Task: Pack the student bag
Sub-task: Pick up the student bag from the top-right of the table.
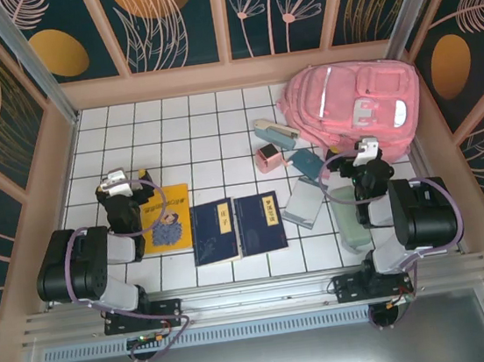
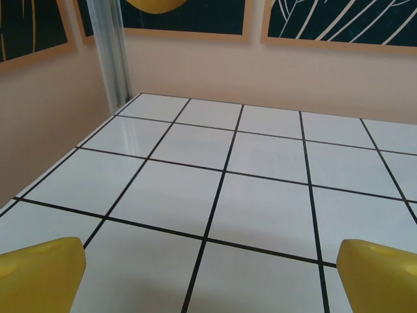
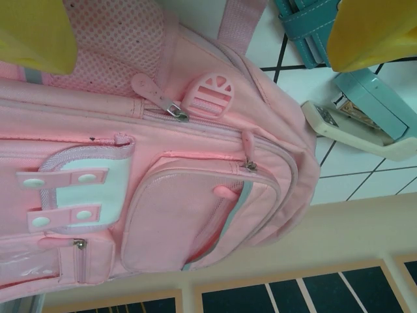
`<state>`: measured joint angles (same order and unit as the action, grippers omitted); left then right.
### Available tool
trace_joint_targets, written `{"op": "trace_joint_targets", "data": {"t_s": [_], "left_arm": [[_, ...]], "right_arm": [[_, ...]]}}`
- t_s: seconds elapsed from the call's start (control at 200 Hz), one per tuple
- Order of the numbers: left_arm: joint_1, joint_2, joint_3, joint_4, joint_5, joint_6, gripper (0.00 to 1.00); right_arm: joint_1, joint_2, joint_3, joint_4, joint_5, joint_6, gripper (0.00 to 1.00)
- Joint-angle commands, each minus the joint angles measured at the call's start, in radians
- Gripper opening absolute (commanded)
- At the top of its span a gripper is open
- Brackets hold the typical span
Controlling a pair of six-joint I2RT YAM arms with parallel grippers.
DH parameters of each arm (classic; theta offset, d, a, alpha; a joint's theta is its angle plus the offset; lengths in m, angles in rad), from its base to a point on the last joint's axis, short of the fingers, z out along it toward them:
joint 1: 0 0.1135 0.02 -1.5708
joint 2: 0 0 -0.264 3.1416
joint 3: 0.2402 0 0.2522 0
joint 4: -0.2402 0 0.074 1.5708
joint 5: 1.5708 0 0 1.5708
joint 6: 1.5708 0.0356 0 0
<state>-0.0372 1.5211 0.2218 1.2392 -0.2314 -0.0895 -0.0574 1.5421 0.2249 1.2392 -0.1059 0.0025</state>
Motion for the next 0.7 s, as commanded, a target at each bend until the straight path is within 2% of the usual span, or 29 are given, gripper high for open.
{"op": "trace_joint_targets", "data": {"t_s": [0.0, 0.596, 0.691], "left_arm": [[0.008, -0.001, 0.006, 0.052, 0.014, 0.008, 0.99], [0.008, -0.008, 0.005, 0.047, 0.016, 0.008, 0.99], [0.008, -0.106, 0.047, -0.098, 0.042, 0.024, 0.99]], "right_arm": [[0.003, -0.003, 0.015, -0.003, 0.006, 0.005, 0.99], [0.002, -0.002, 0.016, -0.004, 0.005, 0.005, 0.99], [0.015, -0.033, 0.039, -0.063, 0.008, -0.013, 0.99]]}}
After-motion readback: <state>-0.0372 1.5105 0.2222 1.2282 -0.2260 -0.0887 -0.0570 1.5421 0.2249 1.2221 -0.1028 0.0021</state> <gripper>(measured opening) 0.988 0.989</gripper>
